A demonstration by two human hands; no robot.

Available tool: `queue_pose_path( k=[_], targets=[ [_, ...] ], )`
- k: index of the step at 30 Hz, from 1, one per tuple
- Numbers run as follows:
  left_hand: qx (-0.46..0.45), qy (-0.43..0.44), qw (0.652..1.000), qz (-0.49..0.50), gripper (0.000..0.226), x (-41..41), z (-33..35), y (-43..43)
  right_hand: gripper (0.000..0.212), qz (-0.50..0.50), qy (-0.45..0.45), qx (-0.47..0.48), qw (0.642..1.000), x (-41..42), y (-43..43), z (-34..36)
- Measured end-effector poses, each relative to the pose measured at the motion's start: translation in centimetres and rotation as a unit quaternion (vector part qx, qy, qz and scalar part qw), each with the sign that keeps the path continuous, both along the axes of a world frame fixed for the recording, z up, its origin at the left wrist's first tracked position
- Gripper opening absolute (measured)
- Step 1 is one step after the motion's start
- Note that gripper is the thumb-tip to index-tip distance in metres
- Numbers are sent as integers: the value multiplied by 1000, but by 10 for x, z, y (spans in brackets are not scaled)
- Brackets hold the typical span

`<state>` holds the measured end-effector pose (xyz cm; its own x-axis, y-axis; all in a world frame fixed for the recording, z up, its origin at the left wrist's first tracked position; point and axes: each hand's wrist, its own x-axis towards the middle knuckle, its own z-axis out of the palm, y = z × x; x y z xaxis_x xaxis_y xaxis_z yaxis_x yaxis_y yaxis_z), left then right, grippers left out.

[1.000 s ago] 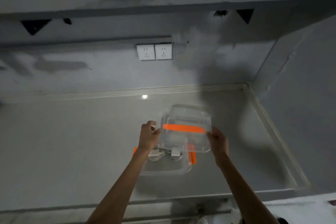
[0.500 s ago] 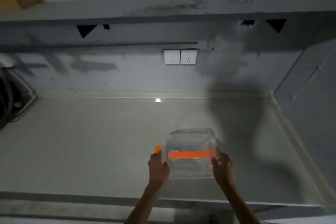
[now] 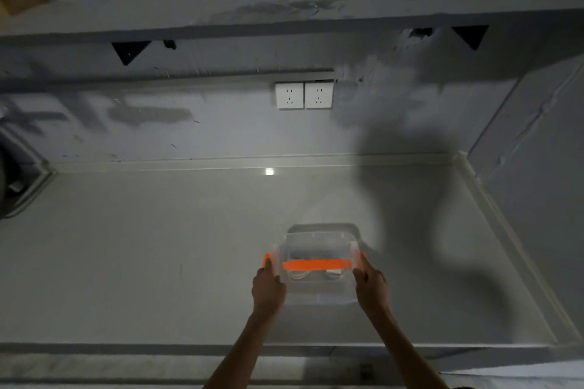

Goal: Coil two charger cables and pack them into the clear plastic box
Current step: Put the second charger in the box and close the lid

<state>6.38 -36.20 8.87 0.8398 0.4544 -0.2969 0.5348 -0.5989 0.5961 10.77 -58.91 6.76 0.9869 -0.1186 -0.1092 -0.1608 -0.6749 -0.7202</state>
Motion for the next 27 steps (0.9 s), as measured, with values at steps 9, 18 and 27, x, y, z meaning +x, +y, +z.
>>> queue_pose_path(
  k=[9, 18, 27],
  targets=[
    [6, -22, 1000, -6, 67, 9, -6, 1, 44, -8, 16, 30, 999, 11, 0, -10],
    [229, -103, 951, -181, 78, 19, 2, -15, 62, 111, -92, -227, 963, 13, 28, 3],
    [255, -118, 927, -249, 57, 32, -31, -21, 67, 186, -98, -291, 933, 21, 57, -12]
  ],
)
